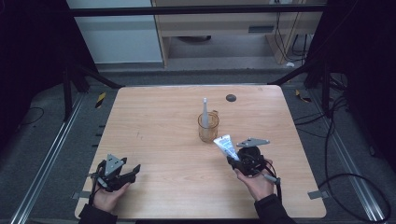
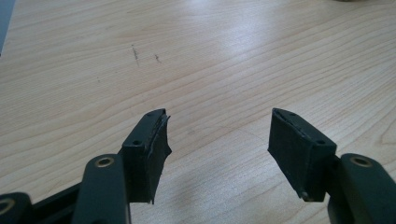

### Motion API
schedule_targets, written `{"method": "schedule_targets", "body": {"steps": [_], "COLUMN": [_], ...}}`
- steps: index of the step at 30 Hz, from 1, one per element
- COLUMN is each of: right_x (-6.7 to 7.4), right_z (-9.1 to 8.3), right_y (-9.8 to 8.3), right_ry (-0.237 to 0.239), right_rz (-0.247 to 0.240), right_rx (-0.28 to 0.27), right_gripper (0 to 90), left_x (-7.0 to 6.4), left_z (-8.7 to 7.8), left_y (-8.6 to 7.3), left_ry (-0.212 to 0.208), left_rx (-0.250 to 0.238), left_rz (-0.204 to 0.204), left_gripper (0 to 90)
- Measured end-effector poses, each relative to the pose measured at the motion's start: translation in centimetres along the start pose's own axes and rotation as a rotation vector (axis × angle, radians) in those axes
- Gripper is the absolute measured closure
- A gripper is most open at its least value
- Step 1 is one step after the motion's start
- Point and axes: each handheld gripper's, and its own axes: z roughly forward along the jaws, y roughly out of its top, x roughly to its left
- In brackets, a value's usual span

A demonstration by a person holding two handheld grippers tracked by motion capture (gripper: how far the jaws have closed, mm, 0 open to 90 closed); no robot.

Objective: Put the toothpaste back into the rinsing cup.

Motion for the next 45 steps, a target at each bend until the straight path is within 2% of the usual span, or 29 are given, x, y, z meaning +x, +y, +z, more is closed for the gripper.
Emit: {"method": "schedule_targets", "body": {"steps": [5, 8, 11, 18, 24, 37, 45], "right_x": [-0.7, -1.1, -1.4, -2.1, -2.8, -4.3, -4.6], "right_z": [-0.6, -0.8, -1.0, -1.2, -1.1, 0.9, 2.0], "right_y": [0.9, 1.7, 2.6, 4.8, 6.6, 9.4, 10.8], "right_ry": [-0.013, -0.01, -0.027, -0.042, -0.036, -0.048, -0.048], "right_rz": [0.017, 0.039, 0.037, 0.07, 0.105, 0.144, 0.161], "right_rx": [-0.072, -0.128, -0.179, -0.284, -0.389, -0.509, -0.549], "right_gripper": [68.7, 68.7, 68.8, 68.9, 68.8, 68.9, 68.8], "left_x": [0.0, 0.0, 0.1, 0.0, 0.1, 0.1, 0.1], "left_z": [0.0, 0.0, 0.0, -0.1, 0.0, 0.1, 0.1], "left_y": [0.0, 0.0, 0.0, 0.0, 0.0, 0.0, 0.0], "left_ry": [-0.001, 0.0, 0.001, 0.002, 0.001, 0.003, 0.001], "left_rx": [0.001, 0.002, -0.002, -0.005, -0.006, -0.004, -0.004], "left_rz": [0.0, 0.0, -0.003, -0.004, -0.009, -0.012, -0.01], "left_gripper": [36.9, 36.9, 36.9, 36.9, 36.9, 36.9, 36.8]}}
